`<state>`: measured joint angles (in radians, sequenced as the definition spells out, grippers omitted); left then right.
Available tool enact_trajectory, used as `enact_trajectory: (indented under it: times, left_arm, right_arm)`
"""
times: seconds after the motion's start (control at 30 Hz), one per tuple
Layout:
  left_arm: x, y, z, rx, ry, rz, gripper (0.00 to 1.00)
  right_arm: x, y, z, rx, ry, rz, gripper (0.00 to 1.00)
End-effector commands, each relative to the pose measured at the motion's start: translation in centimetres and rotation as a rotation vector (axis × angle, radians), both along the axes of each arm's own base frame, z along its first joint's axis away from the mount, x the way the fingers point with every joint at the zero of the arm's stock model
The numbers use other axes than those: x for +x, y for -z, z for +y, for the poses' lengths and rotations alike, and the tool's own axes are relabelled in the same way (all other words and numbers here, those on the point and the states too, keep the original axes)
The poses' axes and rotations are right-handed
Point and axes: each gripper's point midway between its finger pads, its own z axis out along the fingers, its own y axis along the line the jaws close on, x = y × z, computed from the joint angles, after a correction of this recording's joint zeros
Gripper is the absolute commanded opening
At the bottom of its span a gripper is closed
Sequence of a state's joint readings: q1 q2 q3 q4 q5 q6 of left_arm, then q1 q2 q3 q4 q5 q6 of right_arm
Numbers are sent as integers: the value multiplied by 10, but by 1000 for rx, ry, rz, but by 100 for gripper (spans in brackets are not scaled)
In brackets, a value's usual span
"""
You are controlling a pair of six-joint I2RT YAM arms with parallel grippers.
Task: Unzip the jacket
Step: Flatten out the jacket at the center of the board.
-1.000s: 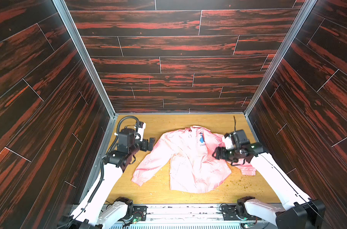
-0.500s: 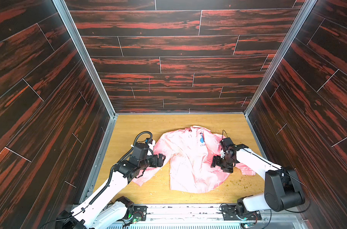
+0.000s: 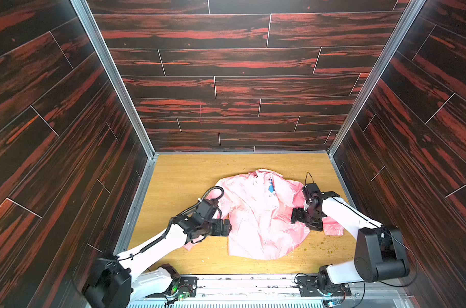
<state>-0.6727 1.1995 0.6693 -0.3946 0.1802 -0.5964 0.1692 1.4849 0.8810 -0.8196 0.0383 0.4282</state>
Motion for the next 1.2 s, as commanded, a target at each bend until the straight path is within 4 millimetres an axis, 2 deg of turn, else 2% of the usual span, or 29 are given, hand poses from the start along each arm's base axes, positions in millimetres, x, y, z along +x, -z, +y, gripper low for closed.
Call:
enact_trajectory:
  times: [0.0, 0.07, 0.2, 0.37, 0.4, 0.53, 0.67, 0.73, 0.8, 0.9, 0.93, 1.0, 1.03, 1.07, 1.1, 1.17]
  left_arm:
    - [0, 6, -18, -39, -34, 46, 93]
    - [0, 16, -27, -54, -49, 75, 92]
    - [4, 29, -41, -115, -75, 90, 89]
    - [7, 41, -56, -162, -98, 107, 78]
    - [6, 44, -57, -160, -100, 117, 75]
    - [3, 44, -66, -188, -95, 146, 51]
    - [2, 19, -60, -181, -75, 105, 28]
    - [0, -1, -47, -112, -50, 64, 15]
    - [3, -19, -24, -4, -73, 25, 0]
    - [17, -36, -5, 42, -79, -18, 0]
    - [23, -35, -2, 43, -84, -9, 0]
    - [43, -27, 9, 57, -100, 18, 0]
    - [53, -24, 14, 71, -109, 24, 5]
    - [64, -19, 22, 93, -124, 45, 21]
    - [70, -18, 27, 113, -116, 73, 31]
    - [83, -24, 34, 185, -90, 48, 45]
  right_arm:
    - [14, 9, 20, 117, -48, -8, 88]
    - [20, 9, 34, 188, -66, -14, 71]
    - [24, 0, 42, 229, -79, -40, 34]
    - [10, -21, 37, 195, -86, -54, 1]
    - [5, -26, 34, 182, -81, -54, 0]
    - [-12, -50, 32, 191, -58, -67, 0]
    - [-18, -86, 33, 205, -73, -122, 0]
    - [-14, -105, 34, 206, -92, -145, 0]
    - [-3, -115, 40, 225, -132, -145, 1]
    - [34, -110, 50, 239, -182, -126, 4]
    - [50, -106, 56, 258, -193, -126, 9]
    - [87, -91, 65, 277, -196, -119, 37]
    - [102, -84, 71, 294, -197, -119, 46]
    - [116, -77, 78, 320, -194, -113, 57]
    - [129, -74, 83, 339, -195, -115, 61]
    - [140, -75, 84, 331, -188, -124, 66]
